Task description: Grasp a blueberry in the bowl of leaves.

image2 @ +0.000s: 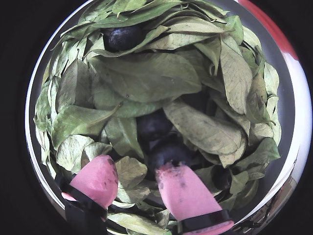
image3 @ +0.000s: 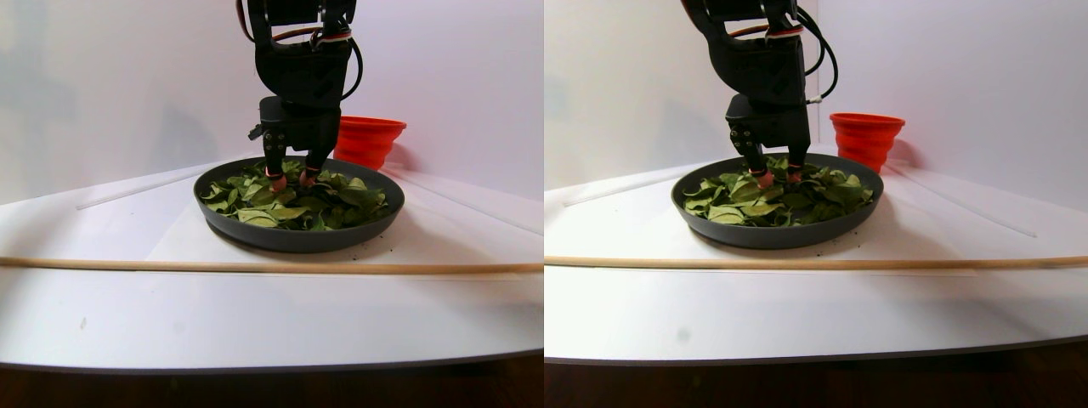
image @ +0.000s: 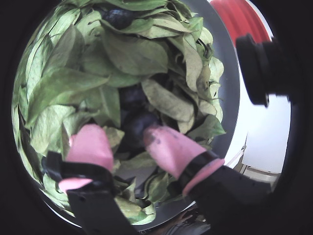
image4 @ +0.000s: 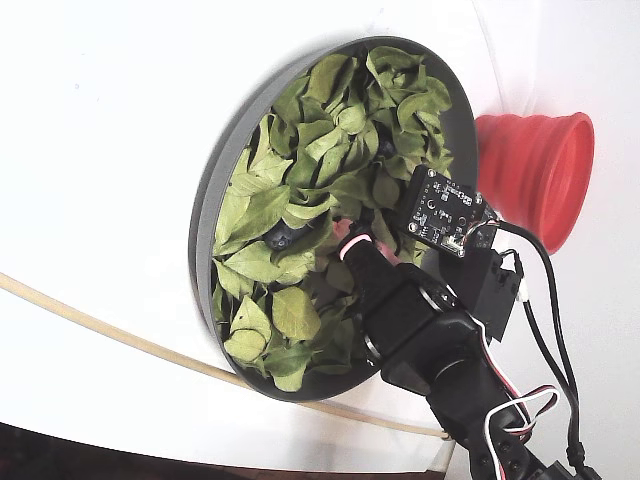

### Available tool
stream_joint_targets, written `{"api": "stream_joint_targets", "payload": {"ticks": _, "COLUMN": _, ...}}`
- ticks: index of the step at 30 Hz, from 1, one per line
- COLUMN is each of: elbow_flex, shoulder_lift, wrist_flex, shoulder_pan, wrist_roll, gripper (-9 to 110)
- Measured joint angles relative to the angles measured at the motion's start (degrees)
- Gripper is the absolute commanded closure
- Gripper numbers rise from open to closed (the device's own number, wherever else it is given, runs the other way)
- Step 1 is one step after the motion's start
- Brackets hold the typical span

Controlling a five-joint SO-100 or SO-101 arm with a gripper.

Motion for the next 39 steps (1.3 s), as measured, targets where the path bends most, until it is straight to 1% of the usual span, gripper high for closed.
{"api": "stream_joint_targets", "payload": {"ticks": 39, "elbow_flex": 0.0, "shoulder_lift": 0.0, "wrist_flex": 0.0, "shoulder_pan": 0.2, "wrist_roll": -0.9, "gripper": 86}}
